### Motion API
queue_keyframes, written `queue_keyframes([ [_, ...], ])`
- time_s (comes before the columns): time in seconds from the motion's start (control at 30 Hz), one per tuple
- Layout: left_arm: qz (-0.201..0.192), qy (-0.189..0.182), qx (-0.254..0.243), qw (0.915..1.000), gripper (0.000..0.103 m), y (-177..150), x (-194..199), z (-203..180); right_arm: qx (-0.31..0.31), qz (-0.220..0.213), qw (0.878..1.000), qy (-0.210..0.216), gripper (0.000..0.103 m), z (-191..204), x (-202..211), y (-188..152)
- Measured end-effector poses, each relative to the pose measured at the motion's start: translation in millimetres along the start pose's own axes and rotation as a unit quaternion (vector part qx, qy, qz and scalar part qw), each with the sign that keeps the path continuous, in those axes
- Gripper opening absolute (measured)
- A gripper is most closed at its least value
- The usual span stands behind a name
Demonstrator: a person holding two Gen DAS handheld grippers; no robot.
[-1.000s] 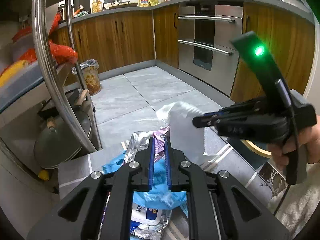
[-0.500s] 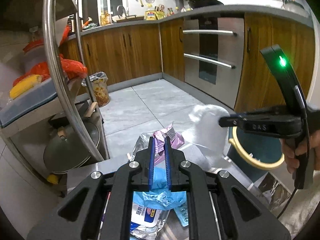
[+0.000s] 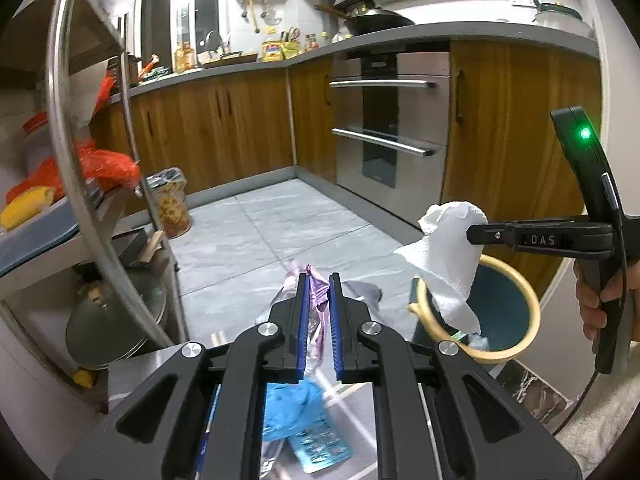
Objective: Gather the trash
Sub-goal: 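Carry the cloth and the pink wrapper with both grippers over the teal bin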
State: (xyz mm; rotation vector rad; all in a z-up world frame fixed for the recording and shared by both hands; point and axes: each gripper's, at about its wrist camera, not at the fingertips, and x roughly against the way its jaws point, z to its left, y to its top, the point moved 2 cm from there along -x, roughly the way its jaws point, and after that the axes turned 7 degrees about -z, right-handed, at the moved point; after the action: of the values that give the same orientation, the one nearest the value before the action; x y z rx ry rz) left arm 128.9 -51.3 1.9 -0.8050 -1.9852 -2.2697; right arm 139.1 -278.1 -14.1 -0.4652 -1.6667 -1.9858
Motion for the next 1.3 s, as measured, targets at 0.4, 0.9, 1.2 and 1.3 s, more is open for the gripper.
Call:
queue_keyframes([
  [0.4, 0.001, -0.050, -0.008, 0.9987, 0.009, 9, -14, -62, -0.017, -0.025, 0.999, -0.034, 0.003, -47, 32, 3],
  [0.9, 0.018, -0.086, -0.030, 0.9957, 0.009, 9, -53, -121, -0.013, -0.028, 0.997, -0.071, 0.003, -100, 42, -2],
  [1.2, 0.027, -0.104, -0.033, 0.9937, 0.009, 5, -75, -141, -0.011, -0.028, 0.996, -0.081, 0.003, -118, 40, -5],
  [1.3, 0.032, -0.110, -0.035, 0.9928, 0.009, 2, -82, -148, -0.014, -0.025, 0.996, -0.086, 0.003, -126, 36, -7],
])
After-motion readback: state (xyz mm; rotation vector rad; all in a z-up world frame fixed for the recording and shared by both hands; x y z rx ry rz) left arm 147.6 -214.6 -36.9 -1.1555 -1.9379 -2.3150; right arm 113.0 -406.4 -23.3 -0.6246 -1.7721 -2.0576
